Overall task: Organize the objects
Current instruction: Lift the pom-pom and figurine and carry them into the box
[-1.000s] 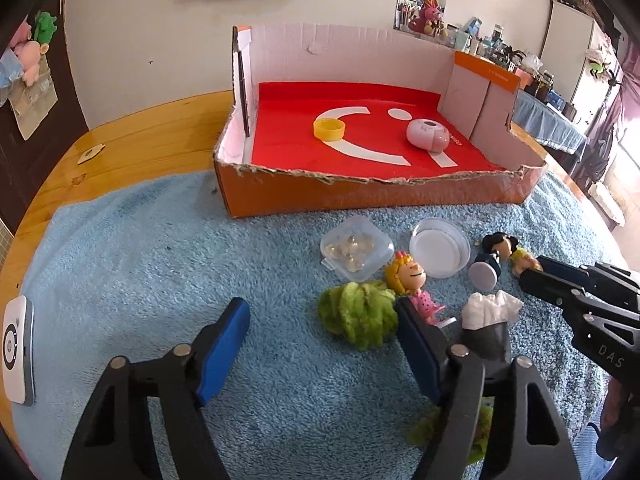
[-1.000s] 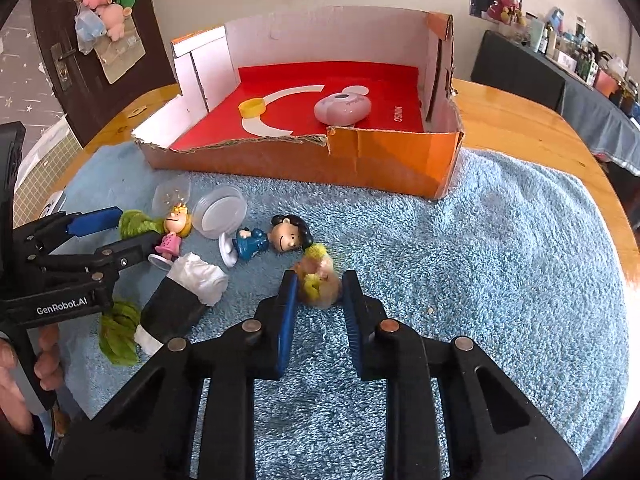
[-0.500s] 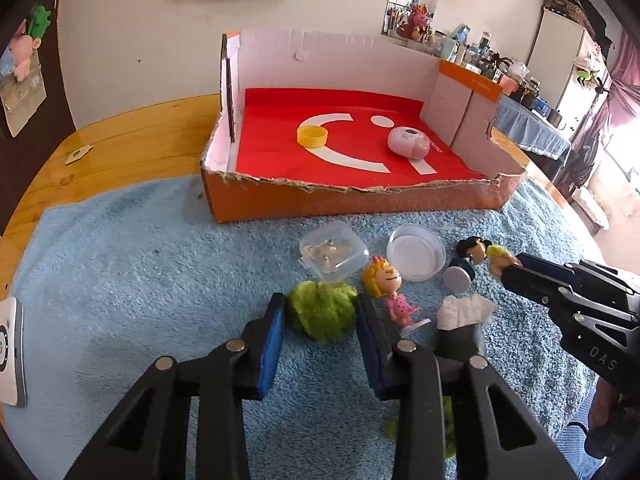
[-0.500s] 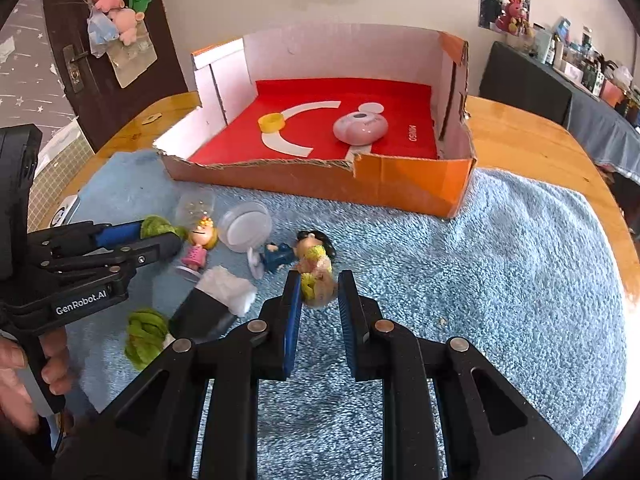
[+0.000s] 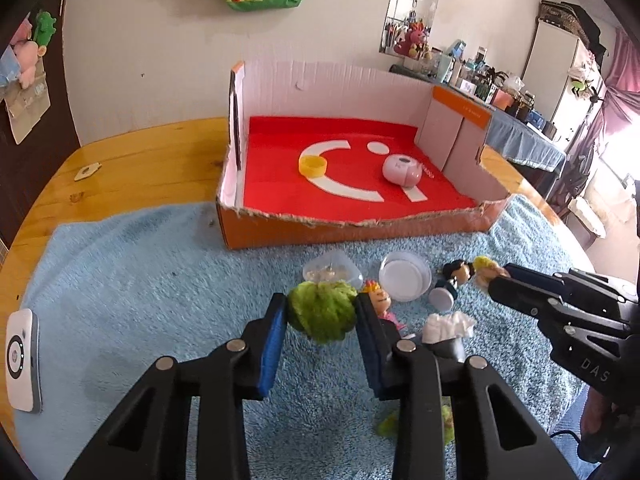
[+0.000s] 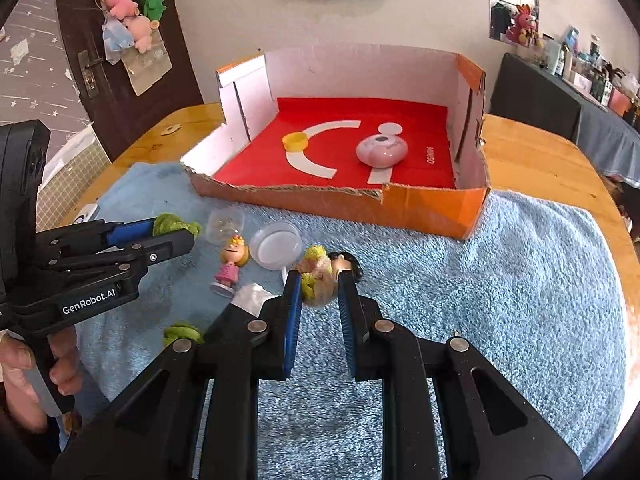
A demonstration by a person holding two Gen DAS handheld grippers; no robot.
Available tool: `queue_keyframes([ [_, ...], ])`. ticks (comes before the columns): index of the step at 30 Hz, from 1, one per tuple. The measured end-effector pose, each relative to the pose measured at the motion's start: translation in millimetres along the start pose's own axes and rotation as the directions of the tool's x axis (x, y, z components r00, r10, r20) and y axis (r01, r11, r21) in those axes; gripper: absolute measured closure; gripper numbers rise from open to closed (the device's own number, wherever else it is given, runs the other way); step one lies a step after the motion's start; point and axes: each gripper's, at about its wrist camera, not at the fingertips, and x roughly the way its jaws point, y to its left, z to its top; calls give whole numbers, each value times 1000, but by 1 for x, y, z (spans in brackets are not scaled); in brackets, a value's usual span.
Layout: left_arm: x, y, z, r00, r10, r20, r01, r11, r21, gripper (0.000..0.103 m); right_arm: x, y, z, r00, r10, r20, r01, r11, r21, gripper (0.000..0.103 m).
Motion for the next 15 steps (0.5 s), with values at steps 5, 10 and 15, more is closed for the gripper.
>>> queue_keyframes([
  [5, -4, -1, 4, 1000, -5, 13, 5, 1000, 4, 67, -4, 3, 4, 1000, 11, 13, -11, 1000, -2, 85],
  [10, -6, -5, 7, 1000, -8, 20, 8, 1000, 10, 67, -7, 6, 9, 1000, 15, 26, -15, 1000, -6, 85],
  [15, -8, -5, 13, 1000, -11, 29, 10, 1000, 8, 67, -9, 7, 13, 999, 16, 37, -16, 1000, -7, 85],
])
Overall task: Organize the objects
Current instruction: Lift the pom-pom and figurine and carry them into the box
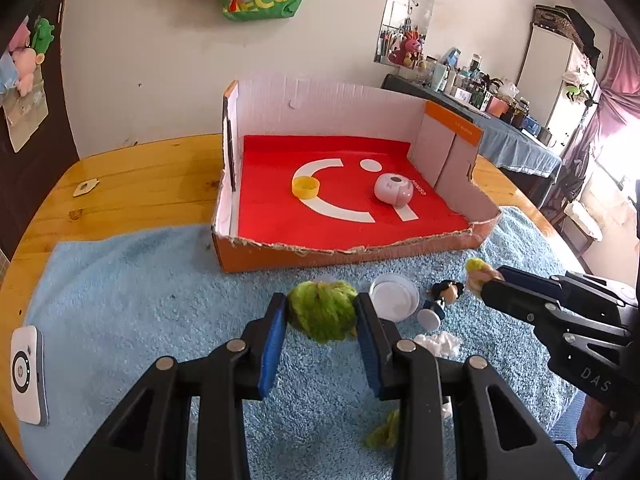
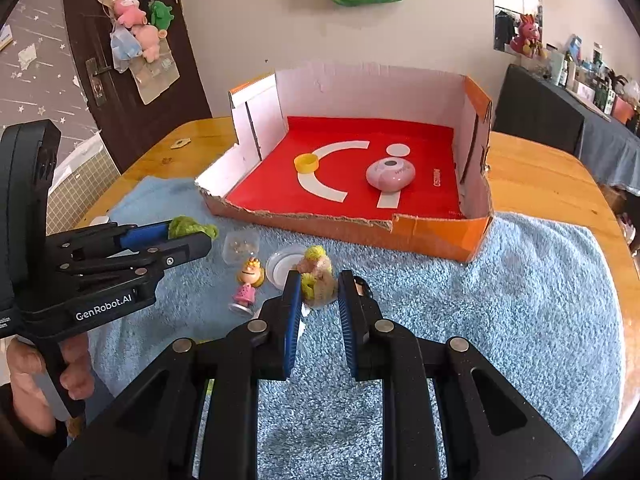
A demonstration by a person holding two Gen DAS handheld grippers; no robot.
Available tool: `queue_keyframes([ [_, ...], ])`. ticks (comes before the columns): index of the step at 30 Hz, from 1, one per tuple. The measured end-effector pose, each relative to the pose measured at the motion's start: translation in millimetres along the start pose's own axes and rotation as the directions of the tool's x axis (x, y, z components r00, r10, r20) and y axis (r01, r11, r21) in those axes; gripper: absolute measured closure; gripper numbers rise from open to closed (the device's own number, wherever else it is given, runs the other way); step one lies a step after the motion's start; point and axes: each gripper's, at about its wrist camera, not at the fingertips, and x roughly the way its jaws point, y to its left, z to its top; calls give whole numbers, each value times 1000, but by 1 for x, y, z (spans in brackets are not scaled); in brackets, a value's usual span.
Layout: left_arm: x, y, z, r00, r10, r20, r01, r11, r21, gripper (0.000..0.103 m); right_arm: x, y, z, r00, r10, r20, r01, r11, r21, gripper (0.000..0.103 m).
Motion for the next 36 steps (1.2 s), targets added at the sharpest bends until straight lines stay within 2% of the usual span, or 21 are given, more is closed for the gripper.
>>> queue_keyframes([
  [22, 4, 0, 29, 1000, -4, 23, 4, 1000, 0, 67, 2, -8, 24, 1000, -7, 22, 7, 1000, -6, 85],
  [36, 24, 0, 65, 1000, -6, 22, 6, 1000, 5, 67, 17, -20, 51, 1000, -20, 22, 21, 1000, -5, 85],
])
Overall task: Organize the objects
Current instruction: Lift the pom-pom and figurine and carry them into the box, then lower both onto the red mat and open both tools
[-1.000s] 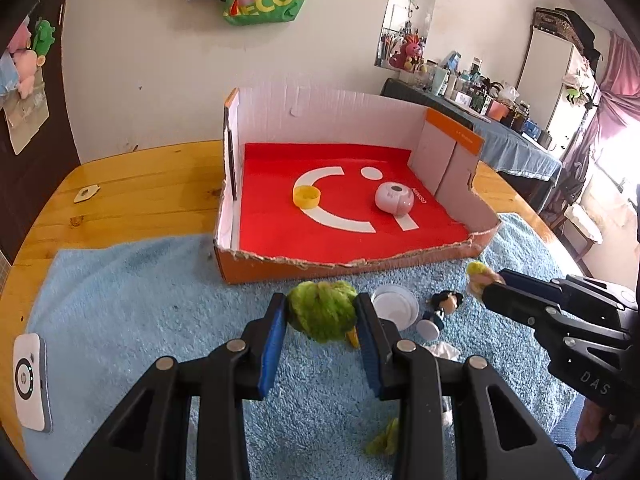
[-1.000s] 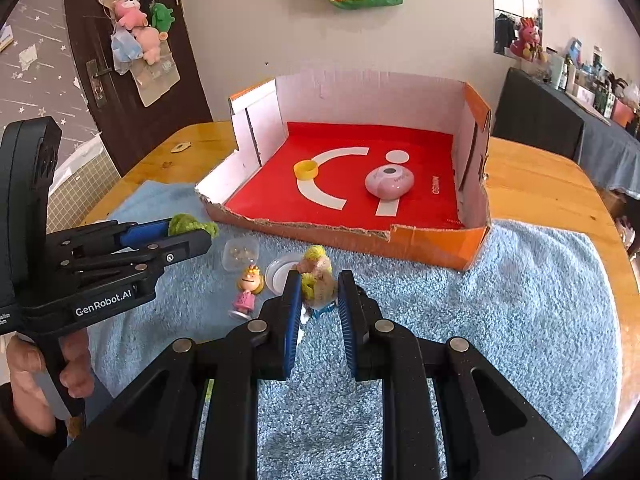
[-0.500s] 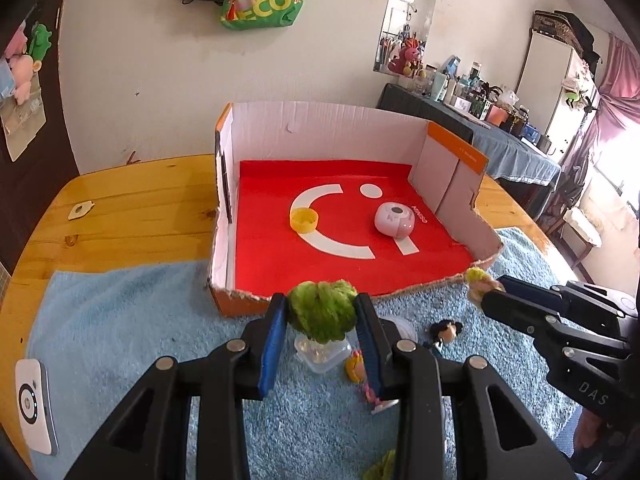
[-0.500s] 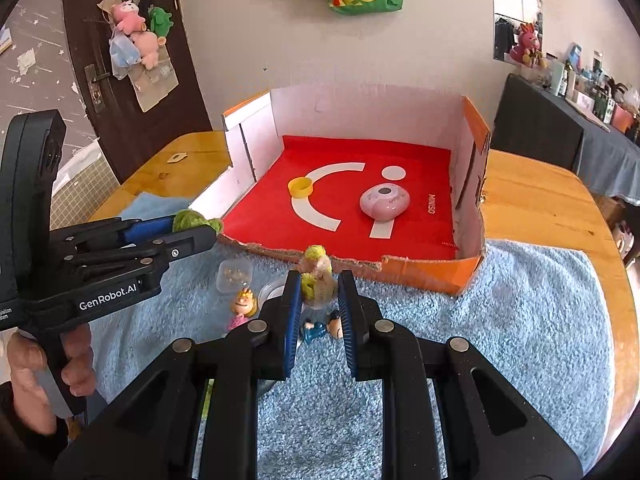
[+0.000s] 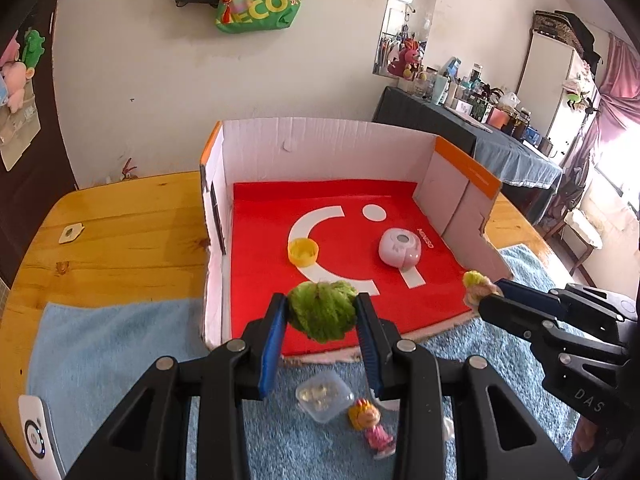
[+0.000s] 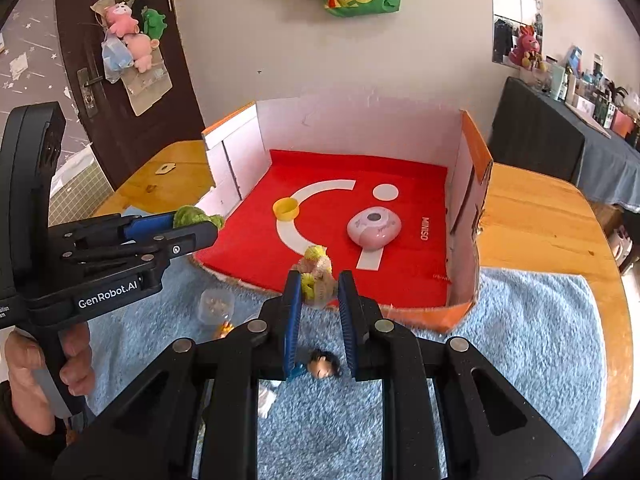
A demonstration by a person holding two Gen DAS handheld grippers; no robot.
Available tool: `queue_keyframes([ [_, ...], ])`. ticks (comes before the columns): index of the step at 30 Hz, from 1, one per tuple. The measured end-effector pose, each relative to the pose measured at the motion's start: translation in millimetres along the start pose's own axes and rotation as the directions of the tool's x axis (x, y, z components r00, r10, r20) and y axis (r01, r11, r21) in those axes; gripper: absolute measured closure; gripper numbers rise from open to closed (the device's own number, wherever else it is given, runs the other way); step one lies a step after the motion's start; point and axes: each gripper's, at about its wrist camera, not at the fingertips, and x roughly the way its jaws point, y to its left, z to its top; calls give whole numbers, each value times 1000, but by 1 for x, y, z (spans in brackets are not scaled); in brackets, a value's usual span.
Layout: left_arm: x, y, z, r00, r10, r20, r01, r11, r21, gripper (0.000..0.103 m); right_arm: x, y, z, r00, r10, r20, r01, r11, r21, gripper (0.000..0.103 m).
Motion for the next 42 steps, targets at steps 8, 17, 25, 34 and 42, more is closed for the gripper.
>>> queue_keyframes([
  [8, 22, 3, 12, 1000, -4, -29, 4, 1000, 1, 67, 21, -10, 12, 999, -25, -32, 25, 1000, 2, 85],
  [17, 55, 3, 11, 995, 9, -102, -8, 1000, 10, 67, 44, -20, 13, 995, -43, -85, 43, 999, 5, 85],
  [25, 71, 7, 9, 989, 5, -148, -6, 1000, -1, 67, 59, -25, 11, 990, -58, -125, 59, 998, 2, 85],
  [34, 85, 11, 8, 982, -4, -191, 3, 1000, -8, 67, 74, -27, 11, 984, -79, -161, 80, 997, -4, 85],
  [42, 94, 11, 10, 980, -7, -200, 5, 1000, -11, 67, 83, -31, 14, 981, -95, -167, 96, 995, -2, 85],
])
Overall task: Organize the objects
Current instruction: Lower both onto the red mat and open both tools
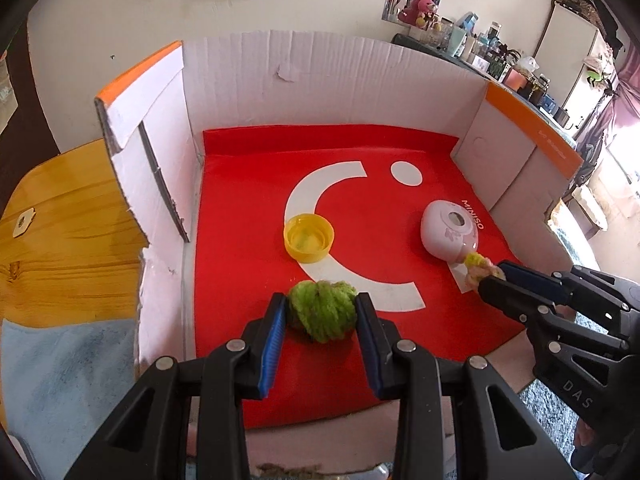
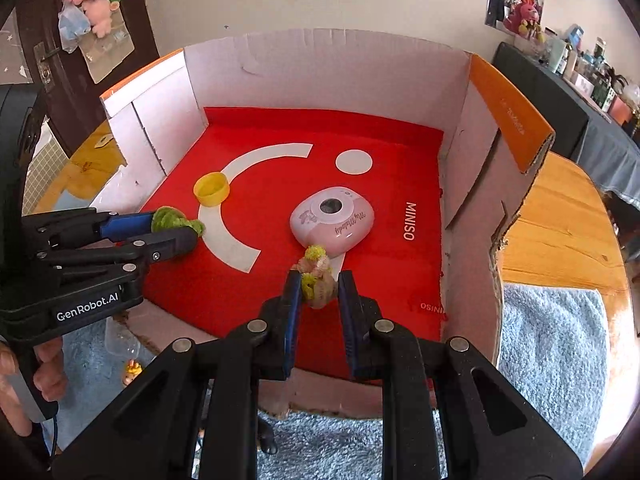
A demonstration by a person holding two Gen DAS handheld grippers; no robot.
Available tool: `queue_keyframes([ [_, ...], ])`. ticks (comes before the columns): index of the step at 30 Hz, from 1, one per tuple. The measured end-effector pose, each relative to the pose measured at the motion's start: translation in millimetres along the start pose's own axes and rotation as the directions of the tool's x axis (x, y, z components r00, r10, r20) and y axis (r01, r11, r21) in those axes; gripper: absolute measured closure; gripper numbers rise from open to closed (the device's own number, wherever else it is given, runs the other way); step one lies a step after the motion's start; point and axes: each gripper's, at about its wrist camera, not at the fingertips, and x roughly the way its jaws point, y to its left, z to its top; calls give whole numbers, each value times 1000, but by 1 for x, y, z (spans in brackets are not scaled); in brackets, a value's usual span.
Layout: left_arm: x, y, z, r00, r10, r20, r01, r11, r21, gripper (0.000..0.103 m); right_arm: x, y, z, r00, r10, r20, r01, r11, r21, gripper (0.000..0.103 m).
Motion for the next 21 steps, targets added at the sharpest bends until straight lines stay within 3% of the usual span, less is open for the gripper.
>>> queue_keyframes([
  [21, 8, 5, 11, 1000, -10, 7, 10, 1000, -16, 67, 15, -6, 9, 1000, 4, 0, -4, 1000, 21, 85],
])
